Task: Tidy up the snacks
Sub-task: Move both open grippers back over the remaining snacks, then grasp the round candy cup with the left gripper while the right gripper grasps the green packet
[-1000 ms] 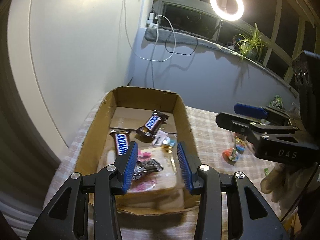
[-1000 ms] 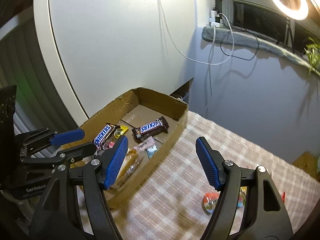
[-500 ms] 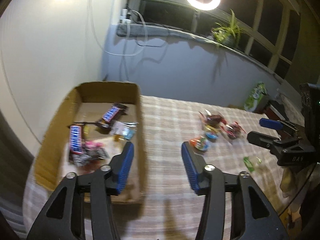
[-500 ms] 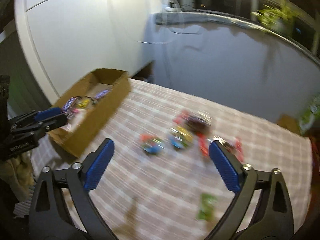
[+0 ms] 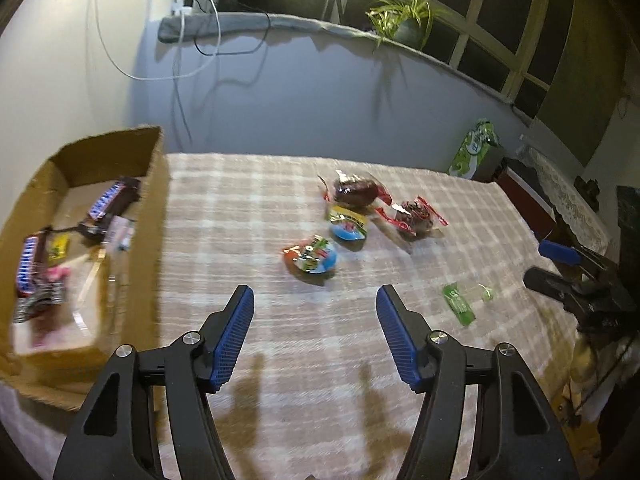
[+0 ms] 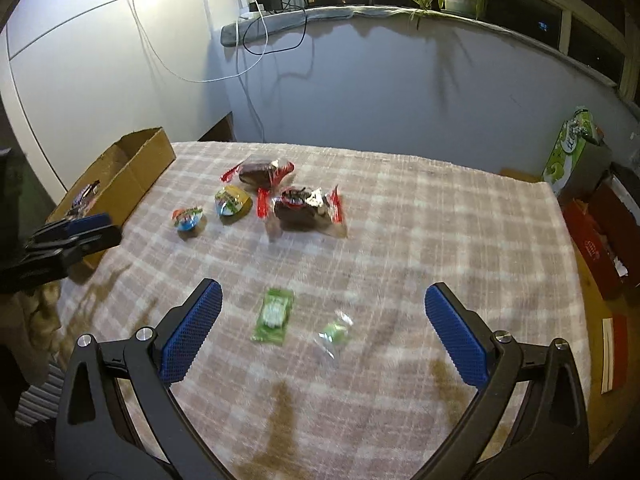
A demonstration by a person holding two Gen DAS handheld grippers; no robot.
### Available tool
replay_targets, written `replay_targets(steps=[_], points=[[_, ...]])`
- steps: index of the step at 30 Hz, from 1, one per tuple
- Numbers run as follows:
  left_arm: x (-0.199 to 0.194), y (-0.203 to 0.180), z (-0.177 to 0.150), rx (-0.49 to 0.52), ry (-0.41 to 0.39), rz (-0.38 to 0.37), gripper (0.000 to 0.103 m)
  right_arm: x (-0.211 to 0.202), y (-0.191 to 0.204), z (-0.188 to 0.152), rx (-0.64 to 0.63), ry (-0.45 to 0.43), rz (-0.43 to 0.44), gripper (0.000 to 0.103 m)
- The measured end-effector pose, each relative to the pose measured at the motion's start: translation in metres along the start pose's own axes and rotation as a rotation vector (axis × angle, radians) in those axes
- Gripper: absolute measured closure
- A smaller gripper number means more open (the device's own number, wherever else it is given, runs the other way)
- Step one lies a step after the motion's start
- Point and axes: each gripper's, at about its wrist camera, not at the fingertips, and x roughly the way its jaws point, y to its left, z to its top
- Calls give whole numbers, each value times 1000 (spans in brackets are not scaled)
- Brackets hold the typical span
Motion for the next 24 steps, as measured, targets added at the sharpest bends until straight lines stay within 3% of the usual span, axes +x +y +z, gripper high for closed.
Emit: replay_targets(steps=[4, 13, 20, 24], points=[[17, -1, 2, -14, 19, 1, 40, 4, 12, -9, -33, 2, 4, 0], [41, -1, 9, -17, 19, 28, 40, 28, 34, -21, -73, 60, 41, 15], [63, -3, 13, 6, 50, 40, 40, 43, 39, -23, -42, 106, 80, 33], [71, -6, 16, 22, 60, 52, 40, 54, 42, -22, -34, 139, 88, 49]])
